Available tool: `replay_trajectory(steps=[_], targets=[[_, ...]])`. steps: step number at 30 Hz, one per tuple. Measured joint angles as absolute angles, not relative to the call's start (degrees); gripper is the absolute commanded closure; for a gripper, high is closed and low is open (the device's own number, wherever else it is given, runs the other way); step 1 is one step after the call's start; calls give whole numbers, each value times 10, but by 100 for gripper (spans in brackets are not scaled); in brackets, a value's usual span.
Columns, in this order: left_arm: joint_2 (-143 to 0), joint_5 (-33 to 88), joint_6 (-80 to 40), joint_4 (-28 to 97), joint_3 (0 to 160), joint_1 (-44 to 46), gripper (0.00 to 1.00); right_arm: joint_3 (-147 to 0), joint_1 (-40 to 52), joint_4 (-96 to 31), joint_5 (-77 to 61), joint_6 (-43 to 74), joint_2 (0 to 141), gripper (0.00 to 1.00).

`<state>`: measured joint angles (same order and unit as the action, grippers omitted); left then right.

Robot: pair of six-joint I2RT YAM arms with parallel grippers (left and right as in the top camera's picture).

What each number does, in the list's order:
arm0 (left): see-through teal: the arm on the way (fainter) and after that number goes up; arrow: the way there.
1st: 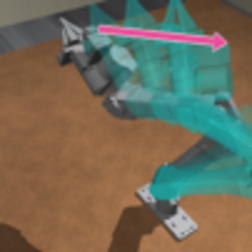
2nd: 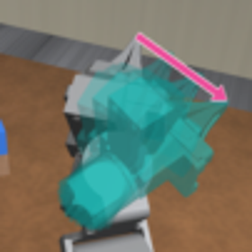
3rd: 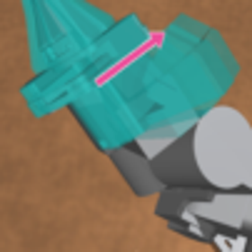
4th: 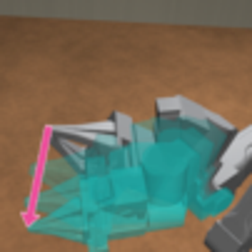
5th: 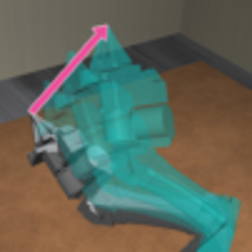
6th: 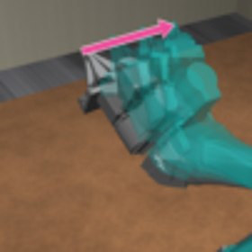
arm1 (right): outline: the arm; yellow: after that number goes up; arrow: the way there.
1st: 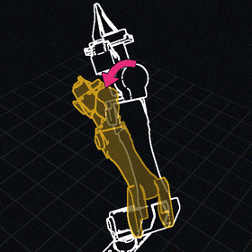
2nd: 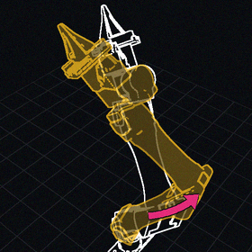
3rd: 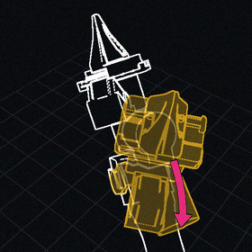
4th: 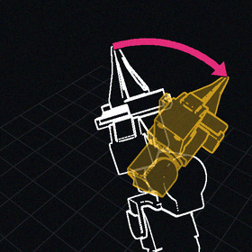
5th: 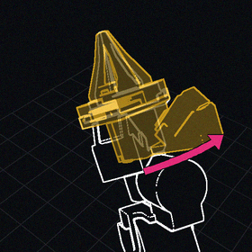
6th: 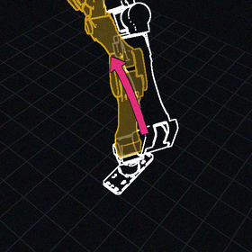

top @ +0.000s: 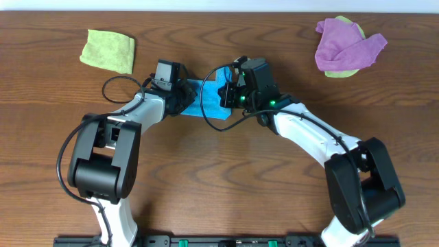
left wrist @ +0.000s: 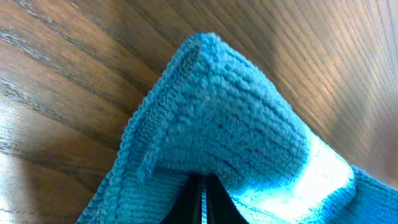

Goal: Fold the cloth
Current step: 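Hold the strip's left end and fold the right end toward the left gripper, then release the folded cloth with the right gripper and raise it away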

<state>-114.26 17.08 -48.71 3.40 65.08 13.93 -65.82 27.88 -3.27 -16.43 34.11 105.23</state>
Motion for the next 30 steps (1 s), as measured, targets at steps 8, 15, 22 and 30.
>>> replay_trajectory(steps=[8, 15, 22, 30], targets=[[-1138, 176, -477, 52, 651, 139, 94, -689, 279, -44, -157, 340, 1067, 99], [-1138, 177, -473, 58, 652, 134, 94, -785, 279, -110, -168, 318, 1131, 99], [-1118, 178, -447, 60, 662, 105, 94, -794, 282, -113, -174, 305, 1140, 99], [-1094, 176, -416, 92, 666, 76, 94, -795, 316, -112, -178, 299, 1140, 99]])
